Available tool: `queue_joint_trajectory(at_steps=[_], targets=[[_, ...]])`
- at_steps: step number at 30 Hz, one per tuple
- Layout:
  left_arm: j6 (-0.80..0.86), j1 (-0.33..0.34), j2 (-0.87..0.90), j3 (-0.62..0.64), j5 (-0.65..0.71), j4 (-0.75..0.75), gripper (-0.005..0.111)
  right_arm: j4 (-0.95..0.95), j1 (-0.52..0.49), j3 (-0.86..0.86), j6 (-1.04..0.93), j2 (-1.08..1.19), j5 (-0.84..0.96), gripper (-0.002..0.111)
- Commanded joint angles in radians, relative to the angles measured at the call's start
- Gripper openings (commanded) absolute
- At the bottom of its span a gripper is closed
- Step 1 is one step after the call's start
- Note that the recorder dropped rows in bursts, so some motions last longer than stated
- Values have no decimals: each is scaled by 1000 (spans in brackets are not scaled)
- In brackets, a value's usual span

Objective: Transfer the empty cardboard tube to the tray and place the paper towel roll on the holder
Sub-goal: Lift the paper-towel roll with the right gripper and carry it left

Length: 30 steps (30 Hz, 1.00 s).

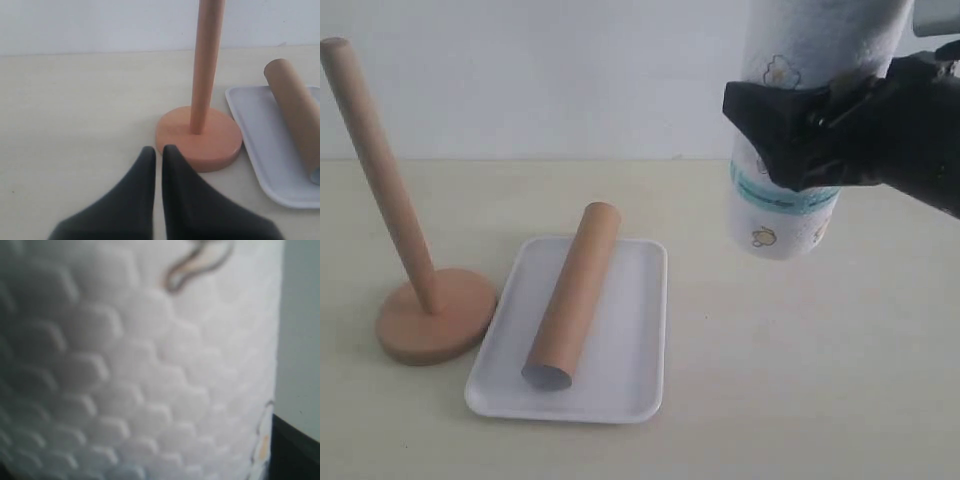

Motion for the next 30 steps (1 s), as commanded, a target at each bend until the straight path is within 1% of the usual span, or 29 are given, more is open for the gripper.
queue_joint_trajectory(at_steps=[1,8,10,13,17,19,21,24,26,27,30], targets=[[3,2,-3,0,-10,-3,4,-36,0,-3,55,-18,-82,0],[3,2,-3,0,-10,-3,4,-48,0,-7,72,-52,-109,0],[3,2,-3,0,-10,-3,4,-76,0,-26,108,-62,-114,0],[3,2,-3,0,-10,-3,4,-172,0,-80,208,-68,-112,0],[3,2,-3,0,-10,-3,4,-387,0,-208,446,-68,-102,0],[3,2,-3,0,-10,-3,4,-458,2,-271,558,-68,-104,0],[3,2,-3,0,-10,-3,4,-501,17,-330,614,-61,-118,0],[3,2,-3,0,-10,-3,4,-508,88,-426,616,-36,-104,0],[3,2,-3,0,-10,-3,4,-507,156,-490,597,5,-74,0],[3,2,-3,0,-10,-3,4,-505,198,-536,585,39,-47,0],[3,2,-3,0,-10,-3,4,-500,282,-657,554,140,8,0]])
